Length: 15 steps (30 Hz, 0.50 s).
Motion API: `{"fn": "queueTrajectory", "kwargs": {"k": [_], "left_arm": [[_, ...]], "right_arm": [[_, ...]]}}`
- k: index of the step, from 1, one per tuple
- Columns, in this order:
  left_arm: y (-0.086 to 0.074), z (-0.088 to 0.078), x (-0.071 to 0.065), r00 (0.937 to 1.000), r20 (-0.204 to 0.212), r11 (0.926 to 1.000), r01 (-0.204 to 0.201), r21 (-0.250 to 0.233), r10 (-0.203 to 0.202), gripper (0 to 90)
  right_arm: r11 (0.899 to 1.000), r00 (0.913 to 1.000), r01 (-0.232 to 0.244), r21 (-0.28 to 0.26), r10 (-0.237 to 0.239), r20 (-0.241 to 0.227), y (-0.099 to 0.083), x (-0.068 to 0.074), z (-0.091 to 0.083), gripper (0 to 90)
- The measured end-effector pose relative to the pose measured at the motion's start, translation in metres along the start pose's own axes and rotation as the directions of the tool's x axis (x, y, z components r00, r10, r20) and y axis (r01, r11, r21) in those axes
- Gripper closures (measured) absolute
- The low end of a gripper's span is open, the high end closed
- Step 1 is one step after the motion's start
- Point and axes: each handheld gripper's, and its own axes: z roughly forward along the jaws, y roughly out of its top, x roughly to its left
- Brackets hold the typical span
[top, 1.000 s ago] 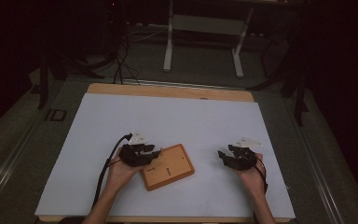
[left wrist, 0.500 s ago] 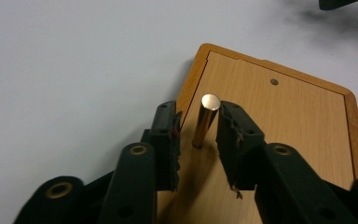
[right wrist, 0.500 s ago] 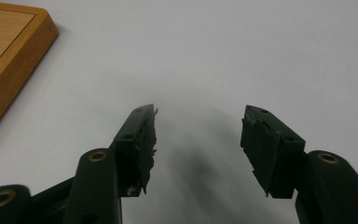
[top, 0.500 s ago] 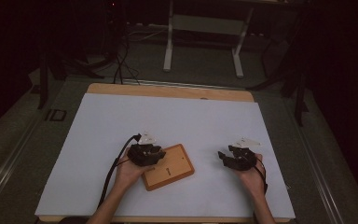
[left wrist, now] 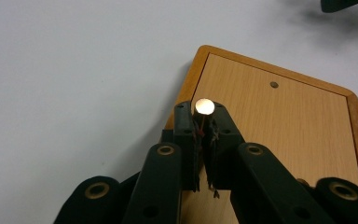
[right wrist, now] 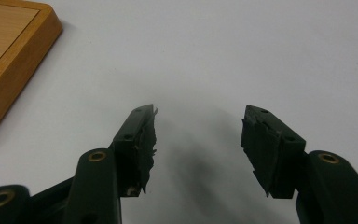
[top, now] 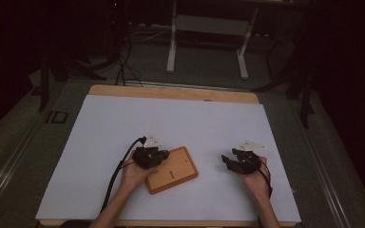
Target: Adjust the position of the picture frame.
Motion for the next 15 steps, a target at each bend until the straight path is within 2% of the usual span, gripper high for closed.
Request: {"fn": "queueTrajectory", "kwargs": {"k": [2,9,13,14,15], "left_arm": [[0.000,0.000,0.001,0.9998,0.018,1.0000,-0.002,-0.006,0.002,84.7],[0.008,-0.001,-0.001,0.9950,0.062,0.9969,-0.079,0.002,0.079,84.7],[0.014,0.004,-0.004,0.9852,0.115,0.9917,-0.128,0.002,0.127,84.8],[0.014,0.004,-0.004,0.9852,0.115,0.9917,-0.128,0.002,0.127,84.8],[0.017,0.006,-0.006,0.9798,0.139,0.9895,-0.145,-0.004,0.144,84.8]], "right_arm": [[1.000,1.0000,-0.001,-0.002,0.001,-0.001,0.000,0.000,0.000,43.9],[1.000,0.9999,-0.017,-0.006,0.017,0.001,-0.002,-0.003,-0.003,44.0],[1.000,0.9999,-0.008,-0.006,0.008,-0.008,-0.002,0.000,-0.002,44.0],[1.000,0.9999,-0.008,-0.006,0.008,-0.008,-0.002,0.000,-0.002,44.0],[1.000,1.0000,-0.002,-0.005,0.002,-0.009,-0.001,0.001,-0.002,44.0]]}}
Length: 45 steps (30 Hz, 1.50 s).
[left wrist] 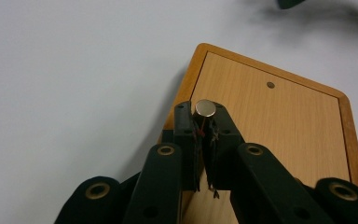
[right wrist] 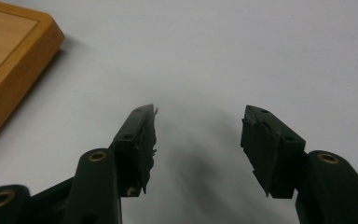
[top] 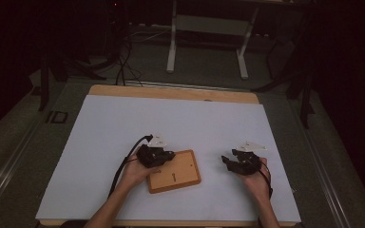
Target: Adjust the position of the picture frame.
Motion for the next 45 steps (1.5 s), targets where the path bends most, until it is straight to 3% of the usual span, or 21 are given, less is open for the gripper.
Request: {"fn": "queueTrajectory", "kwargs": {"k": [11,14,20,23,45], "left_arm": [[0.024,0.013,0.008,0.9972,0.044,0.9981,-0.060,0.014,0.060,84.8],[0.036,0.023,0.013,0.9947,0.065,0.9963,-0.081,0.028,0.079,84.8],[0.044,0.040,0.014,0.9892,0.081,0.9892,-0.128,0.072,0.122,84.8],[0.043,0.045,0.017,0.9908,0.094,0.9923,-0.104,0.067,0.097,84.8],[0.038,0.052,0.018,0.9944,0.077,0.9951,-0.077,0.063,0.072,83.8]], "right_arm": [[1.000,1.0000,0.005,-0.002,-0.005,-0.007,0.000,0.001,0.000,44.1],[1.000,1.0000,0.005,0.003,-0.005,-0.007,0.000,0.001,0.001,44.1],[1.000,1.0000,-0.001,-0.001,0.001,-0.005,0.000,-0.001,0.000,44.1],[1.000,1.0000,-0.001,-0.002,0.001,-0.005,-0.001,-0.001,0.000,44.1],[1.000,1.0000,0.002,0.008,-0.002,-0.005,-0.001,-0.001,0.001,43.6]]}}
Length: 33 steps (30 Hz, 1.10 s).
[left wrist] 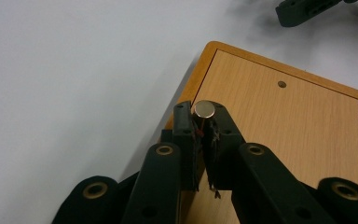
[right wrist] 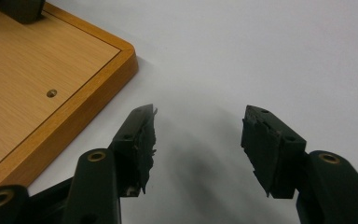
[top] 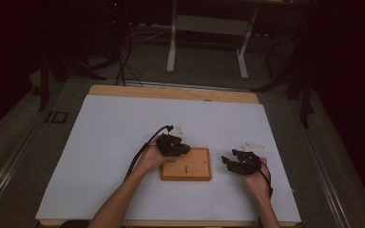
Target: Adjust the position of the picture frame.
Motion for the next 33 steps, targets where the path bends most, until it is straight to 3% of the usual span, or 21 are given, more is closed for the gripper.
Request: {"fn": "queueTrajectory", "kwargs": {"k": [12,15,20,28,33], "left_arm": [[-0.001,0.000,-0.001,0.9999,-0.010,0.9999,0.010,-0.007,-0.010,83.5],[-0.003,-0.004,-0.001,0.9990,-0.035,0.9995,0.026,-0.019,-0.027,74.7],[-0.010,-0.013,-0.001,0.9976,-0.042,0.9976,0.053,-0.044,-0.055,66.3],[-0.017,-0.024,-0.005,0.9951,-0.051,0.9941,0.081,-0.072,-0.085,60.7],[-0.026,-0.037,-0.010,0.9907,-0.060,0.9870,0.115,-0.112,-0.122,60.0]], "right_arm": [[1.000,1.0000,0.002,0.001,-0.002,0.003,0.000,-0.001,0.000,43.3],[1.000,1.0000,0.004,0.000,-0.004,0.004,0.000,-0.001,0.000,43.2],[1.000,1.0000,0.005,0.007,-0.005,0.002,0.000,0.000,0.002,43.1],[1.000,1.0000,0.008,0.005,-0.008,0.002,0.000,0.001,0.002,43.2],[1.000,0.9999,0.016,0.001,-0.016,-0.001,0.001,0.003,0.003,43.5]]}}
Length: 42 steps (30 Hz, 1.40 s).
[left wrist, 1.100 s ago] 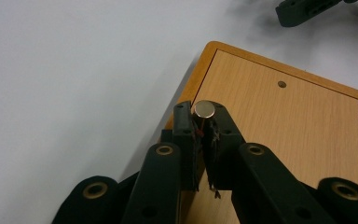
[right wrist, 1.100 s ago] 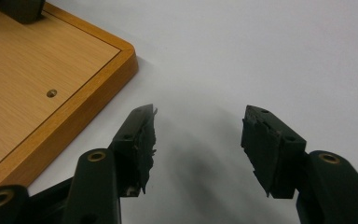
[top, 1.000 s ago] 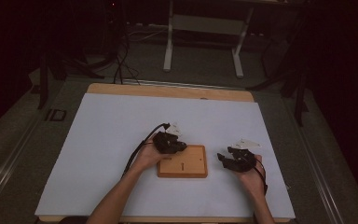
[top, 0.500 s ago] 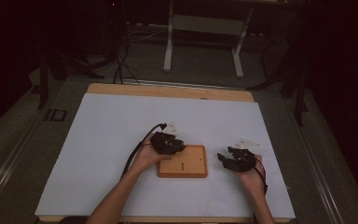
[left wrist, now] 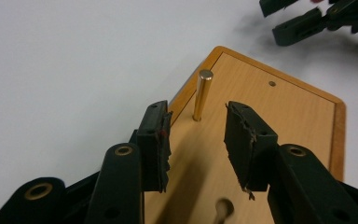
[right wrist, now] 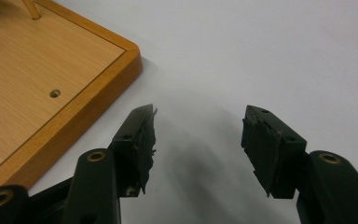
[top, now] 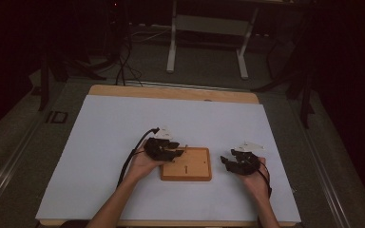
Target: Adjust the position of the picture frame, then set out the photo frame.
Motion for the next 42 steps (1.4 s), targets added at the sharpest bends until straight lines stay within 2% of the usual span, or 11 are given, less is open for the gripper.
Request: {"fn": "queueTrajectory", "kwargs": {"k": [9,12,15,18,25,31,33,36,42], "left_arm": [[-0.017,-0.017,0.000,0.9984,-0.039,0.9990,0.039,-0.022,-0.040,59.6],[-0.019,-0.019,0.000,0.9978,-0.050,0.9990,0.043,-0.010,-0.043,59.4],[-0.021,-0.022,0.000,0.9965,-0.045,0.9974,0.069,-0.019,-0.070,59.3],[-0.024,-0.027,-0.004,0.9958,-0.046,0.9967,0.079,-0.021,-0.079,59.2],[-0.030,-0.038,-0.010,0.9950,-0.064,0.9970,0.076,-0.015,-0.077,59.0],[-0.039,-0.044,-0.012,0.9933,-0.053,0.9946,0.102,-0.022,-0.103,59.1],[-0.041,-0.044,-0.011,0.9921,-0.037,0.9926,0.119,-0.027,-0.120,59.2],[-0.045,-0.045,-0.011,0.9908,-0.037,0.9914,0.129,-0.021,-0.130,59.5],[-0.049,-0.049,-0.012,0.9918,-0.052,0.9931,0.117,0.001,-0.117,60.1]], "right_arm": [[1.000,0.9998,0.017,0.001,-0.017,-0.005,0.002,0.004,0.003,45.3],[1.000,0.9998,0.020,0.003,-0.020,-0.008,0.003,0.005,0.004,45.3],[1.000,0.9997,0.023,-0.004,-0.023,-0.008,0.005,0.006,0.003,45.3],[1.000,0.9997,0.024,-0.016,-0.024,-0.010,0.006,0.006,0.002,45.6],[0.999,0.9992,0.029,-0.026,-0.030,-0.025,0.007,0.010,0.002,46.9],[0.999,0.9993,0.024,-0.029,-0.025,-0.029,0.012,0.015,0.003,48.0],[0.999,0.9989,0.035,-0.031,-0.036,-0.029,0.014,0.017,0.004,48.8],[0.999,0.9970,0.007,-0.035,-0.010,-0.077,0.018,0.019,0.006,51.8],[0.999,0.9918,0.016,-0.047,-0.022,-0.126,0.027,0.023,0.013,57.5]]}}
